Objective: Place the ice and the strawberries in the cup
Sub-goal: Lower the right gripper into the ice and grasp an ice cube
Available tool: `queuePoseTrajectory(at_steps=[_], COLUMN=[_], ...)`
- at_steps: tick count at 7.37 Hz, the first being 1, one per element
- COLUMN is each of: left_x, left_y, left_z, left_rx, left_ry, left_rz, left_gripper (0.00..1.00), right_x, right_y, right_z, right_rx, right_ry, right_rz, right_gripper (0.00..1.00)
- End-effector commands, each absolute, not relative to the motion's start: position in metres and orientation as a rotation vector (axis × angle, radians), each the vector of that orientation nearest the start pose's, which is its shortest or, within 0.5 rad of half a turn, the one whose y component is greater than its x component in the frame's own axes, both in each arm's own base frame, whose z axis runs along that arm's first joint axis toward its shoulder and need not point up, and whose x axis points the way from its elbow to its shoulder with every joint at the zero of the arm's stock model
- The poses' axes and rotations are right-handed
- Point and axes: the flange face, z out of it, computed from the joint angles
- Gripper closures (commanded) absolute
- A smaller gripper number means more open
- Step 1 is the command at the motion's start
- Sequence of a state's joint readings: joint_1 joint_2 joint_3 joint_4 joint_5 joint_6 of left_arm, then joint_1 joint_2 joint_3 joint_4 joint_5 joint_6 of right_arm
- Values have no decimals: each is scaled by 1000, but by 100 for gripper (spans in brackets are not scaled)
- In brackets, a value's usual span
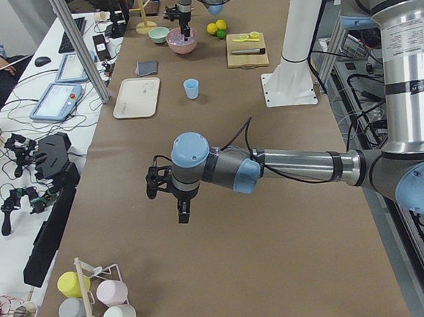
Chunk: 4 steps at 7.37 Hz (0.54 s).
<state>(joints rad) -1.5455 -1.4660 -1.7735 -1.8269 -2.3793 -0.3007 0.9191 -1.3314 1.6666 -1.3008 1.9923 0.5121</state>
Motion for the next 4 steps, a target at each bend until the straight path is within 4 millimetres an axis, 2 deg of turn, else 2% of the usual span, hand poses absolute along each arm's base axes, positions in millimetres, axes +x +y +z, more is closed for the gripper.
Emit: queuePoseTrajectory(at_steps=[1, 4], left_x=[-50, -50], left_y=[-464, -464], left_z=[576, 577], left_rx=[201, 199], left_ry=[845, 844], left_rz=[-115, -116], left_gripper=[2, 2], right_x=[-291, -289], right_y=[-536, -536], right_z=[468, 472], right_rx=[272, 280], right_ry=[-667, -645], right_rz=[-264, -258], right_gripper=[25, 27])
